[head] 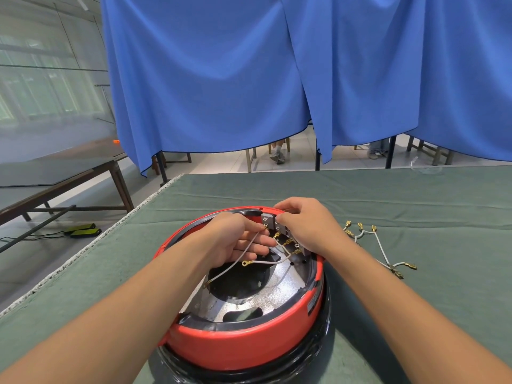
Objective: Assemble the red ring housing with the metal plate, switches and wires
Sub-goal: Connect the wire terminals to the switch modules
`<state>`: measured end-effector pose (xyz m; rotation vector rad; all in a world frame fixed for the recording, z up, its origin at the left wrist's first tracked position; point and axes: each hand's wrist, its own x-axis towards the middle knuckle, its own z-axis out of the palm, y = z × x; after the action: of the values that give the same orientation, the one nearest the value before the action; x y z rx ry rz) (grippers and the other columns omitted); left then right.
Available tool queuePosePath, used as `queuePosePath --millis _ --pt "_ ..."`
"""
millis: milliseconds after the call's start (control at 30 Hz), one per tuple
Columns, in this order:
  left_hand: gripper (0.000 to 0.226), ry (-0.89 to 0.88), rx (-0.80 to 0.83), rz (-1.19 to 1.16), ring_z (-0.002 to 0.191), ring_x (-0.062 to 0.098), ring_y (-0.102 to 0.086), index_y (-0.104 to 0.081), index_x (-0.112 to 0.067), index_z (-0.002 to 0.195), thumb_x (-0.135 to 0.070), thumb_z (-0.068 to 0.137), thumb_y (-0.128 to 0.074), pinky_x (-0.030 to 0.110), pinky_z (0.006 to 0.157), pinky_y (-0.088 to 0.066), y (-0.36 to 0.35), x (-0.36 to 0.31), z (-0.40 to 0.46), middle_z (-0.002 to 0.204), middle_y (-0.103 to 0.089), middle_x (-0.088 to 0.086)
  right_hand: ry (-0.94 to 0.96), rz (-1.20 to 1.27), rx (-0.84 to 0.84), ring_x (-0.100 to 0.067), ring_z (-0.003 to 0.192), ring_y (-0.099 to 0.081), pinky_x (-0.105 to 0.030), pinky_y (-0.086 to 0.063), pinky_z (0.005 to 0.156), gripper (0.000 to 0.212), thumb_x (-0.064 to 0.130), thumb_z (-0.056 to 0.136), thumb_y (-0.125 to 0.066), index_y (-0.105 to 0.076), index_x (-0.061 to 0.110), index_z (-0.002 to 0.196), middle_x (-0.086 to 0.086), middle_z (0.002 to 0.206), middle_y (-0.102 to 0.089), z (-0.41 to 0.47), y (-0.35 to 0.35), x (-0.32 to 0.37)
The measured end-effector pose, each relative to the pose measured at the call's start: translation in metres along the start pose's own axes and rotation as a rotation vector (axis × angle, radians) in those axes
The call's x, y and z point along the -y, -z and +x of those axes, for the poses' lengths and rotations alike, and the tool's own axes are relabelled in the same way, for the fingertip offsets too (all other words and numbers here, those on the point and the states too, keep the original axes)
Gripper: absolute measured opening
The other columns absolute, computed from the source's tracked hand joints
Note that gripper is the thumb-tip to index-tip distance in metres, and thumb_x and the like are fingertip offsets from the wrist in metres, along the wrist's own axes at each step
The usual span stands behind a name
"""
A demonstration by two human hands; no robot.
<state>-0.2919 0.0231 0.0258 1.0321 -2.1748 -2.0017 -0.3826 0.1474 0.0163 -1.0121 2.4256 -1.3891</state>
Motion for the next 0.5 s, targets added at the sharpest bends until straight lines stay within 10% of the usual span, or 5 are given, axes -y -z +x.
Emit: queuePosePath --millis 500 --pt "0.017 -0.013 -0.034 0.017 0.044 0.005 -0.061 -0.063 -0.008 0.086 -0.017 0.095 -0.051 0.014 0.036 -0.04 -0.0048 -0.0032 -0.0045 0.067 -0.073 0.002 0.033 -0.018 0.008 -0.012 0.077 -0.061 -0.028 -0.048 0.068 0.024 0.016 0.088 -0.054 -0.069 0.022 0.107 0.007 0.085 -0.067 -0.0005 0.0003 0.0009"
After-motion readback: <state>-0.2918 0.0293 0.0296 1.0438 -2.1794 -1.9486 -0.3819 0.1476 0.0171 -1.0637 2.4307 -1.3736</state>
